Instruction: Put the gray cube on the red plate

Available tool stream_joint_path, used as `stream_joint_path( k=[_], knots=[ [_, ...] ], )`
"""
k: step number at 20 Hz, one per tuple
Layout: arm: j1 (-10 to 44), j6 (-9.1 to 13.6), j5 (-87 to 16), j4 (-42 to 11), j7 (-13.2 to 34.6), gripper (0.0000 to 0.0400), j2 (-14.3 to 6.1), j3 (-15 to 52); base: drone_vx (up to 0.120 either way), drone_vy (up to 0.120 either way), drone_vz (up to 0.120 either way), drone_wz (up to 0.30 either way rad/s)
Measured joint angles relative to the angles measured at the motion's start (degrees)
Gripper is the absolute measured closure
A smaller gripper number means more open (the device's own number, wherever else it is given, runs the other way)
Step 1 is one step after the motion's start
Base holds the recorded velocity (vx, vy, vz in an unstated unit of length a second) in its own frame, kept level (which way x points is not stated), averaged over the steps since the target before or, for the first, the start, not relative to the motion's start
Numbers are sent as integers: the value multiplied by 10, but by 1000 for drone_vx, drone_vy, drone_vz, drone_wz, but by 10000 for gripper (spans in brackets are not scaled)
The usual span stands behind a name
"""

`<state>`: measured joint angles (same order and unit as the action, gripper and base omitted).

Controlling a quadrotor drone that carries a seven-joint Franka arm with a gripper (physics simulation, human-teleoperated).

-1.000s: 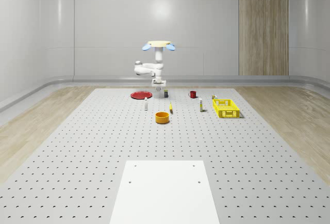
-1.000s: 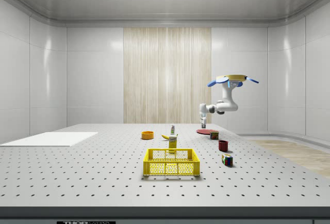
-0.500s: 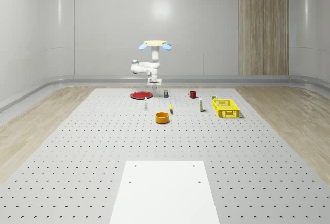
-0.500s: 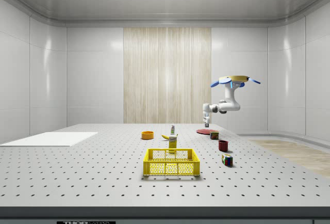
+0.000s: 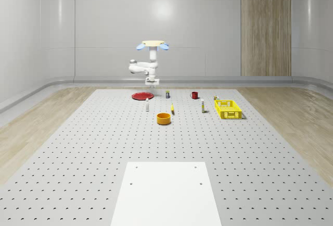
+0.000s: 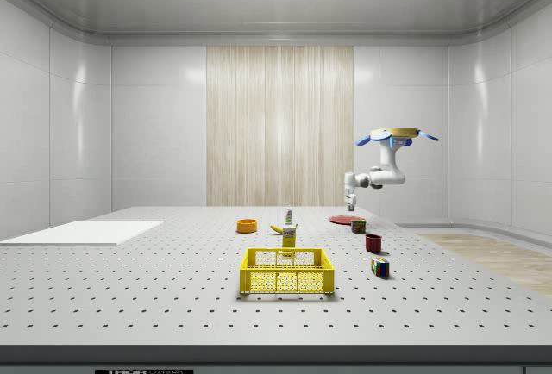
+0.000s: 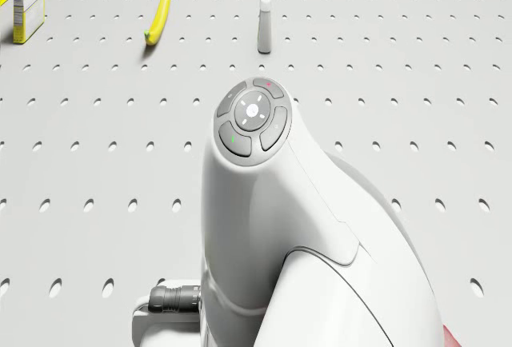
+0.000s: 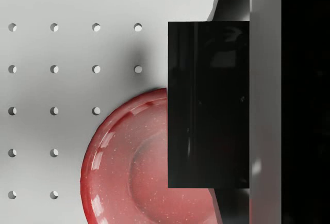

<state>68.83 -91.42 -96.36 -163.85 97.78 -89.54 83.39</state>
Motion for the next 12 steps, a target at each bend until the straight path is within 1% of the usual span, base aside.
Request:
stream_joint_path(
  k=[2,4,11,12],
  knots=[
    [0,-1,0,0,0,150,-1,0,-120,-120,0,0],
    [0,-2,1,0,0,150,-2,0,0,-120,0,0],
    [1,-5,2,0,1,150,-6,1,0,-120,-120,0],
    [1,-6,2,0,1,150,-6,1,0,-120,0,0]
  ],
)
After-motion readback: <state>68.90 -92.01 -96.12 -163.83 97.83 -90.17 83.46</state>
